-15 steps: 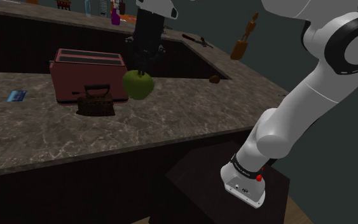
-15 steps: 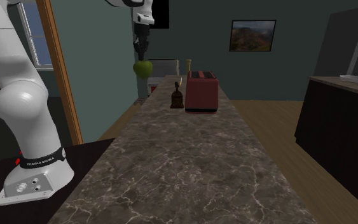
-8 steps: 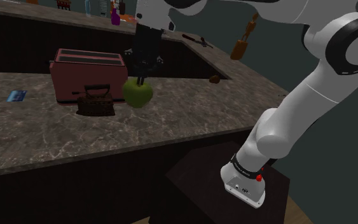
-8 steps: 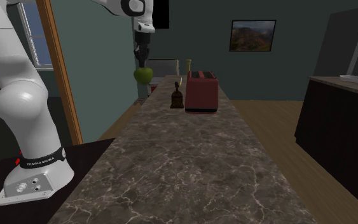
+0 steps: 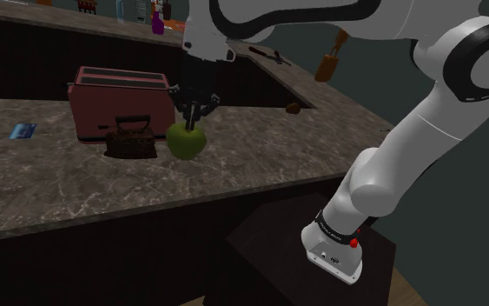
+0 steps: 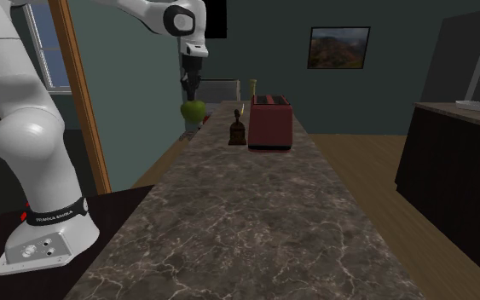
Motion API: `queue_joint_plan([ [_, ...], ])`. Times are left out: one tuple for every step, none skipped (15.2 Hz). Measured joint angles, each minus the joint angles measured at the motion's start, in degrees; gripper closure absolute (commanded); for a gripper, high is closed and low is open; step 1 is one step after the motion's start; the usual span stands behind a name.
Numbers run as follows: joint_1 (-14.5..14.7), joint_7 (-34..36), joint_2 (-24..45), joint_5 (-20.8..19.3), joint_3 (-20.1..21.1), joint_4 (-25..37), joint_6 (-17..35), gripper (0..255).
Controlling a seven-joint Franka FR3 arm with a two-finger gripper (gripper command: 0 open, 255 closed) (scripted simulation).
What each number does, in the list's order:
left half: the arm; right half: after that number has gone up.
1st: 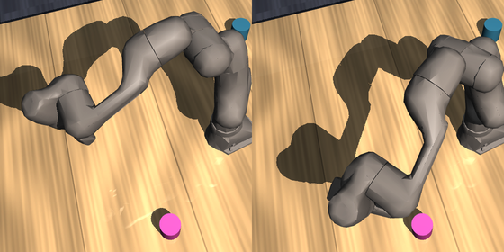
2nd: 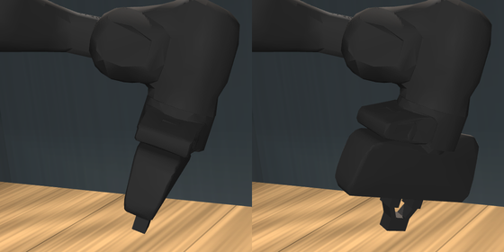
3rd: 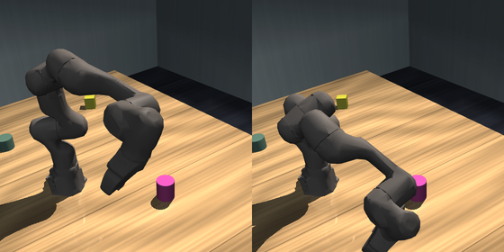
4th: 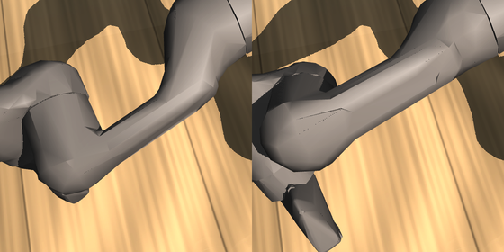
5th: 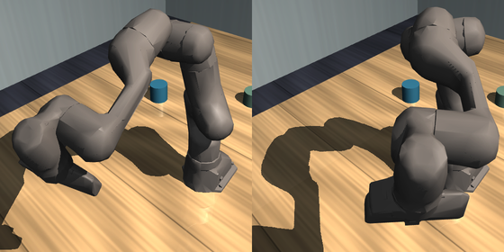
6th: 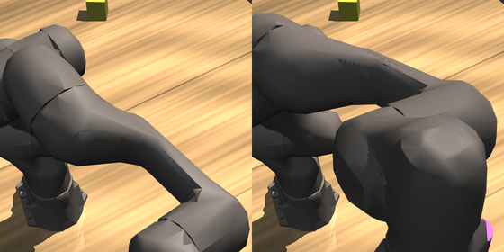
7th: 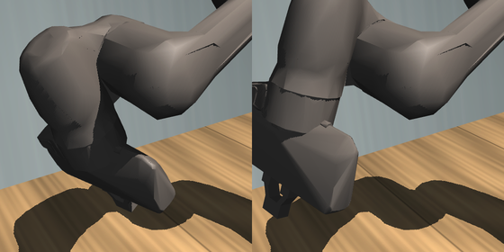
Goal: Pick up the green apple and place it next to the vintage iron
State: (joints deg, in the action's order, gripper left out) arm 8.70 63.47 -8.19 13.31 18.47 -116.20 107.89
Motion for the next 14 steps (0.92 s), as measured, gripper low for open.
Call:
queue_joint_plan([
  [-0.01, -0.19, 0.07, 0.04, -0.01, -0.65, 0.70, 255],
  [-0.01, -0.32, 0.33, 0.02, 0.02, -1.23, 1.52, 255],
  [0.02, -0.42, 0.46, 0.06, 0.08, -1.97, 2.37, 255],
  [0.08, -0.44, 0.56, 0.10, 0.17, -2.56, 3.07, 255],
  [0.07, -0.62, 0.67, 0.12, 0.17, -3.17, 3.77, 255],
  [0.16, -0.64, 0.61, 0.24, 0.27, -4.06, 4.61, 255],
  [0.13, -0.86, 0.94, 0.21, 0.26, -4.63, 5.48, 255],
  [0.10, -1.06, 1.19, 0.21, 0.25, -5.20, 6.27, 255],
  [0.12, -1.15, 1.45, 0.21, 0.29, -5.74, 7.05, 255],
  [0.19, -1.07, 1.69, 0.21, 0.41, -6.08, 7.65, 255],
  [0.23, -1.12, 1.94, 0.20, 0.47, -6.50, 8.32, 255],
  [0.24, -1.22, 2.26, 0.19, 0.51, -7.04, 9.15, 255],
  [0.26, -1.32, 2.44, 0.21, 0.55, -7.58, 9.87, 255],
  [0.29, -1.48, 2.49, 0.30, 0.58, -8.39, 10.72, 255],
])
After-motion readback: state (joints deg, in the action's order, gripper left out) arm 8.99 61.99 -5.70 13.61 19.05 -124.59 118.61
